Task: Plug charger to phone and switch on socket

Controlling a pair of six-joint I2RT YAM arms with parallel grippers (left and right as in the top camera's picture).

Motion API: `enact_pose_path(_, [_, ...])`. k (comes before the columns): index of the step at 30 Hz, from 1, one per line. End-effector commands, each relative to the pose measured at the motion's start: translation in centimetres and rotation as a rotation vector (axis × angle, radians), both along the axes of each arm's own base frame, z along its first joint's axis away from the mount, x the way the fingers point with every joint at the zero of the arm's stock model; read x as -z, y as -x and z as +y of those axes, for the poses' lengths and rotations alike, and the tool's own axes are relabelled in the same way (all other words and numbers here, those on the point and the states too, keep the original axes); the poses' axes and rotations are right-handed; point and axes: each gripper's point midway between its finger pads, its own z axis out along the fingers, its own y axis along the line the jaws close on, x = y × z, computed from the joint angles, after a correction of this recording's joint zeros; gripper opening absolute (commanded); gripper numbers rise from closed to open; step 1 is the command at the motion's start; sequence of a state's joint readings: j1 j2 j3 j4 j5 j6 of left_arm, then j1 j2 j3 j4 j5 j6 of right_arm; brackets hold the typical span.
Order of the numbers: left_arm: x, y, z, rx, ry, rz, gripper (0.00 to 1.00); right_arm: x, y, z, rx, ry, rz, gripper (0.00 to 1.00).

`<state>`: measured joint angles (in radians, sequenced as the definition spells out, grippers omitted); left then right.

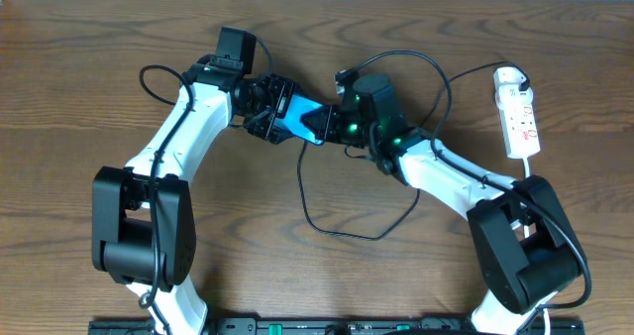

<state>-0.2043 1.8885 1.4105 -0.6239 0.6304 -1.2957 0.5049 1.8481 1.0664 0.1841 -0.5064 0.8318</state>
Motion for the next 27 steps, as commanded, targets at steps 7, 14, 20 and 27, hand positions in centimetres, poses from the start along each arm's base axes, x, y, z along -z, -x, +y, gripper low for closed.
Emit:
enact_pose_path(7, [-1.1, 0.5, -0.3, 0.086, 0.002, -0.062, 0.78, -1.8, -3.4, -3.3, 0.133, -0.1, 0.05, 0.01])
enact_pose_path(14, [-4.1, -1.3, -2.7, 0.245, 0.133, -0.292, 0.8, -3.3, -4.9, -4.5, 0.197, -0.196, 0.081, 0.01])
enact_pose_path(20, [-8.1, -2.7, -5.0, 0.382, 0.271, -0.54, 0.8, -5.7, -6.4, -5.5, 0.281, -0.354, 0.146, 0.01])
enact_pose_path(27, [-10.9, -3.5, -5.4, 0.431, 0.357, -0.68, 0.8, -9.8, -8.4, -6.9, 0.361, -0.567, 0.163, 0.01])
